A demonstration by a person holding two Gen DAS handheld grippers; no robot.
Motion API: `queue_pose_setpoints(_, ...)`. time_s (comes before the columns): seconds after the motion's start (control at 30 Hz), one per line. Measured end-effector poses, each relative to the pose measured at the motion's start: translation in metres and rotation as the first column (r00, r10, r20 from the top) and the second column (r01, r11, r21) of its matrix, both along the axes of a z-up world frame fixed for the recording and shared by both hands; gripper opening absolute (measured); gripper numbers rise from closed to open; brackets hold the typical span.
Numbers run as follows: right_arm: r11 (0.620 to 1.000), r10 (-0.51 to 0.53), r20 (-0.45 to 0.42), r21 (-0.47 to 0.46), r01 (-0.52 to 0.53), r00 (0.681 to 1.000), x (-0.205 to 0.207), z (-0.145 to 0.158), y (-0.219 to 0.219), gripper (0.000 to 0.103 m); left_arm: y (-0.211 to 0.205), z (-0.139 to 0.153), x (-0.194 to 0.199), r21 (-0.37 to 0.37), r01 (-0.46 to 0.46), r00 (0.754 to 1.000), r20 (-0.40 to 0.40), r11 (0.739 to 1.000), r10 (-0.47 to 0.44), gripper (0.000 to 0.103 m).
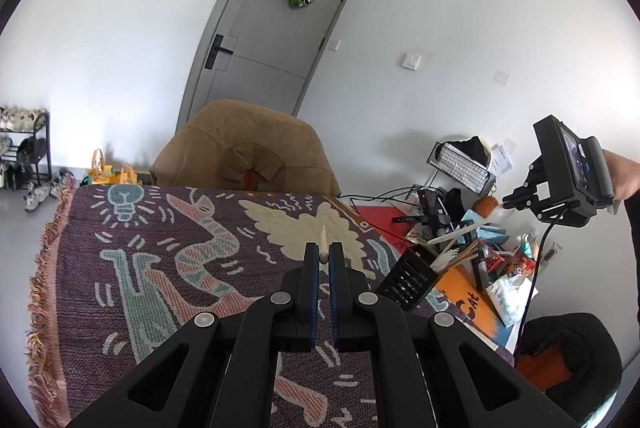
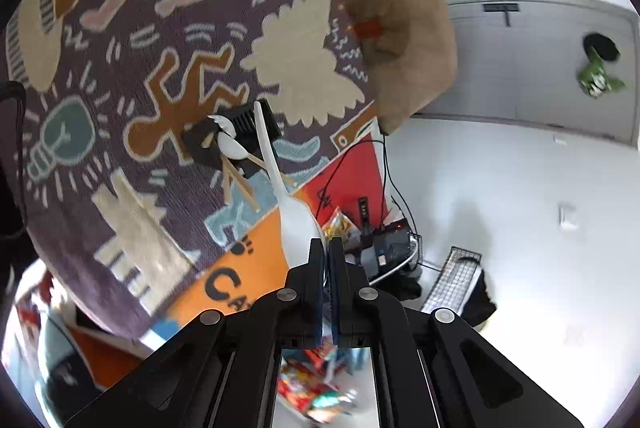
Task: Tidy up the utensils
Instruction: 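Carry the white spoon over the black holder and open the right gripper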
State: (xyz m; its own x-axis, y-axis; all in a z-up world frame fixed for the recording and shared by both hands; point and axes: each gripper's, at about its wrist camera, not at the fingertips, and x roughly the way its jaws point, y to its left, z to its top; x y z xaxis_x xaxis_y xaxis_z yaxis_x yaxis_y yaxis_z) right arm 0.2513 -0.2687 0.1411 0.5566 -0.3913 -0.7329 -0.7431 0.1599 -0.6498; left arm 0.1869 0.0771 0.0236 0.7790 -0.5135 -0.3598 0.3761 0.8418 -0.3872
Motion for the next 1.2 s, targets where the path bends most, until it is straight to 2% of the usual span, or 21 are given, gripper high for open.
queue_pose_setpoints(0.2, 0.988, 0.004, -0.07, -0.157, -0.015, 0.998, 0.024, -0.022, 0.004, 0.004, 0.008, 0.004, 0.007, 0.002, -0.019, 1.0, 0.003, 1.0, 0.019, 0.004)
queue_pose_setpoints(0.33, 0.978, 0.023, -0.119, -0.203, -0.047, 0.993, 0.027, -0.039, 0.014, 0.004, 0.014, 0.003, 0.011, -0.007, -0.031, 1.0, -0.004, 1.0, 0.031, 0.004)
queue_pose_setpoints(0.73, 0.974, 0.082, -0.145, -0.196, -0.11, 0.986, 0.043, -0.07, 0.052, 0.004, 0.026, -0.004, 0.01, 0.021, -0.068, 0.997, -0.04, 0.997, 0.069, 0.004)
queue_pose_setpoints(0.77, 0.978, 0.078, -0.149, -0.181, -0.105, 0.986, 0.043, -0.071, 0.055, 0.004, 0.028, -0.005, 0.01, 0.019, -0.071, 0.996, -0.044, 0.997, 0.072, 0.004)
queue_pose_setpoints(0.8, 0.981, 0.079, -0.151, -0.165, -0.104, 0.985, 0.043, -0.071, 0.057, 0.008, 0.028, -0.005, 0.009, 0.019, -0.073, 0.996, -0.048, 0.997, 0.074, 0.004)
queue_pose_setpoints(0.83, 0.984, 0.08, -0.15, -0.144, -0.102, 0.985, 0.043, -0.07, 0.059, 0.022, 0.028, -0.005, 0.009, 0.02, -0.075, 0.996, -0.051, 0.997, 0.076, 0.004)
queue_pose_setpoints(0.87, 0.99, 0.078, -0.141, -0.104, -0.094, 0.987, 0.044, -0.066, 0.06, 0.029, 0.028, -0.005, 0.009, 0.022, -0.075, 0.996, -0.053, 0.997, 0.076, 0.004)
queue_pose_setpoints(0.9, 0.993, 0.074, -0.131, -0.079, -0.085, 0.989, 0.044, -0.063, 0.06, 0.043, 0.027, -0.004, 0.009, 0.026, -0.073, 0.996, -0.054, 0.997, 0.075, 0.004)
queue_pose_setpoints(0.93, 0.996, 0.065, -0.118, -0.049, -0.071, 0.991, 0.046, -0.059, 0.059, 0.051, 0.024, -0.003, 0.009, 0.029, -0.069, 0.996, -0.054, 0.997, 0.07, 0.004)
queue_pose_setpoints(1.07, 0.991, 0.007, -0.071, 0.137, 0.002, 0.997, 0.047, -0.034, 0.044, 0.054, 0.012, 0.003, 0.01, 0.041, -0.038, 0.998, -0.045, 0.998, 0.04, 0.004)
queue_pose_setpoints(1.13, 0.972, -0.016, -0.053, 0.234, 0.028, 0.998, 0.044, -0.024, 0.032, 0.059, 0.002, 0.008, 0.01, 0.054, -0.012, 0.999, -0.036, 0.998, 0.014, 0.004)
queue_pose_setpoints(1.2, 0.937, -0.049, -0.046, 0.344, 0.062, 0.998, 0.038, -0.013, 0.016, 0.066, -0.009, 0.013, 0.011, 0.063, 0.016, 0.999, -0.03, 0.998, -0.014, 0.004)
